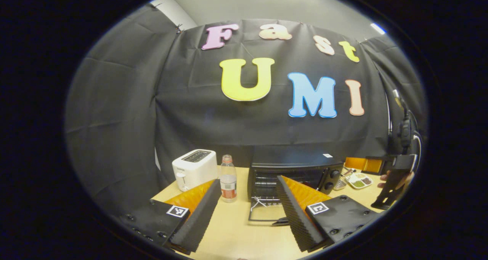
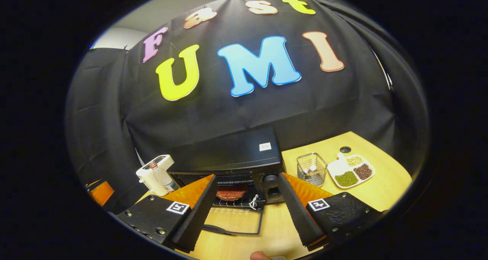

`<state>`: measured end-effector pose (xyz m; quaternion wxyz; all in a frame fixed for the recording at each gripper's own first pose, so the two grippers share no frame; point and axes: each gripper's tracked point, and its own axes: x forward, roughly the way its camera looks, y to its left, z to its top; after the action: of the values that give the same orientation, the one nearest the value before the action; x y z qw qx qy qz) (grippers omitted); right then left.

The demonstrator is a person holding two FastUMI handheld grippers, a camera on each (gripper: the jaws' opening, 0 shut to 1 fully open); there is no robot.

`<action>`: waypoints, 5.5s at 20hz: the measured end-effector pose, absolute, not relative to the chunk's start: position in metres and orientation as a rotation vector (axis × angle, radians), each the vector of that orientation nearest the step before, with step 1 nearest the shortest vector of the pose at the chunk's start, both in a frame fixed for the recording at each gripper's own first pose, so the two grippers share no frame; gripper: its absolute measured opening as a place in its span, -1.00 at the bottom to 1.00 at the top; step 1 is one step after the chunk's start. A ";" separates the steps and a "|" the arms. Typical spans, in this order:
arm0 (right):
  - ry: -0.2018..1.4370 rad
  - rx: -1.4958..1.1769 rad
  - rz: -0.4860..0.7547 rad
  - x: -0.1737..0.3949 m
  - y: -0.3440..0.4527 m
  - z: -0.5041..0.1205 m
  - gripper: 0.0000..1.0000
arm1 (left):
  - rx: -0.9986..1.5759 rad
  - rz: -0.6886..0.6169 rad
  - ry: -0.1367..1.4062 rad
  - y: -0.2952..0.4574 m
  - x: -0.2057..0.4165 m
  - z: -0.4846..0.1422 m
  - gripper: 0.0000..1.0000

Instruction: Open the electric oven with the left hand, put the food in, and close the electric oven.

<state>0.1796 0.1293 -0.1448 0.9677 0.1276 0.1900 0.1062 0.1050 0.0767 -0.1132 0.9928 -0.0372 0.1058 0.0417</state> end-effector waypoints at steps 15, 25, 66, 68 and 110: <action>0.232 0.165 0.071 0.114 0.037 -0.079 0.94 | -0.113 -0.086 0.436 -0.009 0.115 -0.210 1.00; 0.187 0.106 -0.033 0.096 0.001 -0.057 0.94 | -0.084 -0.181 0.672 -0.047 0.125 -0.303 0.95; 0.227 0.118 -0.055 0.088 -0.023 -0.067 0.94 | -0.047 -0.121 0.641 -0.065 0.159 -0.300 0.95; 0.236 0.113 -0.054 0.088 -0.022 -0.068 0.94 | -0.028 -0.124 0.615 -0.065 0.162 -0.290 0.95; 0.025 0.041 0.115 0.024 -0.042 0.010 0.95 | -0.025 0.085 0.036 -0.012 -0.023 -0.004 1.00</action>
<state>0.0237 -0.0419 0.0096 0.9981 0.0205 0.0123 0.0573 -0.0228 -0.0121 -0.0038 0.9989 -0.0126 0.0180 0.0426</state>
